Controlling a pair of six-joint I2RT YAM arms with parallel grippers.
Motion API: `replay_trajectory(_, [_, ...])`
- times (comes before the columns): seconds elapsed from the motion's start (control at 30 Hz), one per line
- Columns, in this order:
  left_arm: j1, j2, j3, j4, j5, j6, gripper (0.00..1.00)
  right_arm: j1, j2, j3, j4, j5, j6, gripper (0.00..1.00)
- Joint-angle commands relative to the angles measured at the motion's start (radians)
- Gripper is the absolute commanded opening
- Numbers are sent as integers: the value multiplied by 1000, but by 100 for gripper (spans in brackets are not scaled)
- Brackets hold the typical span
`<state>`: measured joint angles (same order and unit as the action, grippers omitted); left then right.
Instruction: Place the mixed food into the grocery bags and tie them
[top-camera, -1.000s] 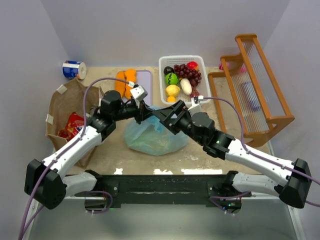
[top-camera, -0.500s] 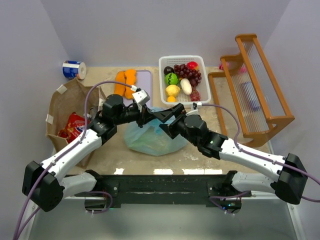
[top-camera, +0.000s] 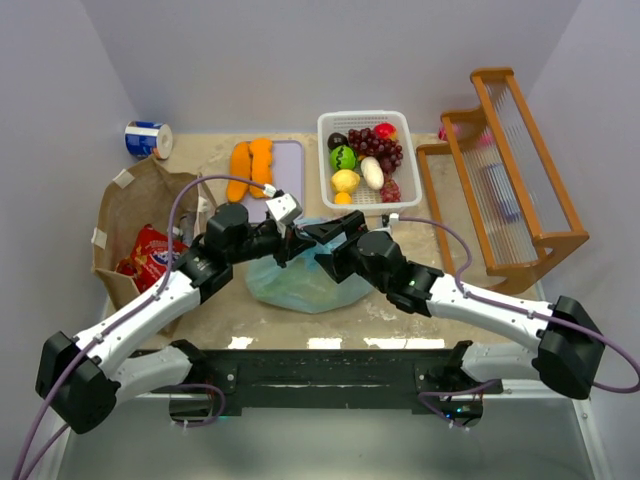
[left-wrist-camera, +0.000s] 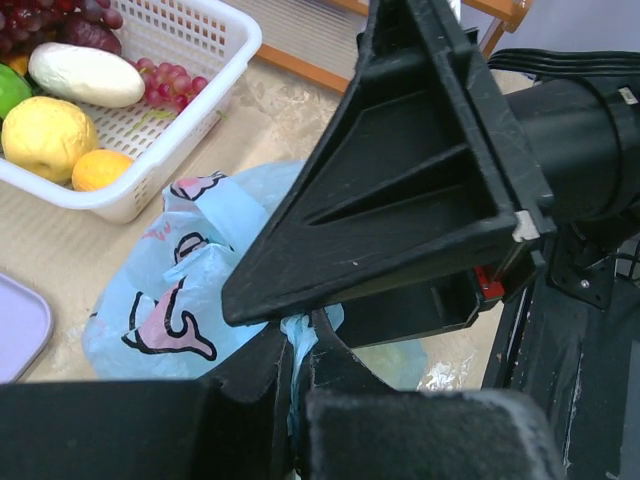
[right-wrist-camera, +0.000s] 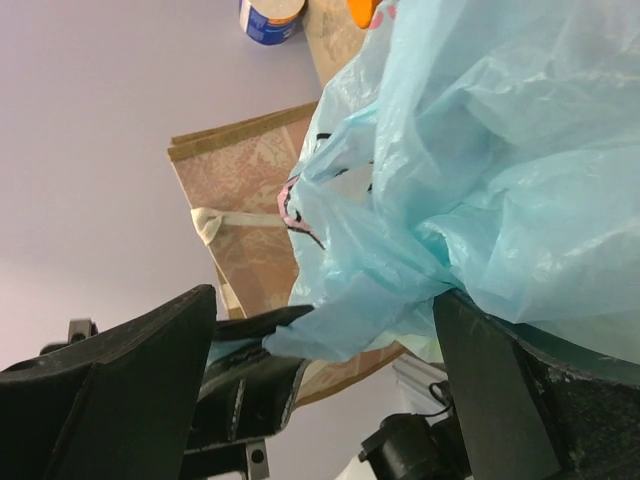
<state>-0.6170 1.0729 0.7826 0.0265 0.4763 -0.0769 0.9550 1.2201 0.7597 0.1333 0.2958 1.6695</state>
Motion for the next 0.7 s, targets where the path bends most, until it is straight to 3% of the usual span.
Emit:
replay_trajectory(0.0, [-27, -54, -9, 62, -71, 42, 0, 2, 2, -13, -41, 3, 91, 93])
replay_trajectory(0.4, [-81, -80, -37, 93, -93, 39, 0, 2, 61, -48, 60, -3, 177, 87])
replay_trajectory(0.67, [-124, -99, -65, 96, -107, 25, 0, -4, 120, -37, 156, 26, 191, 76])
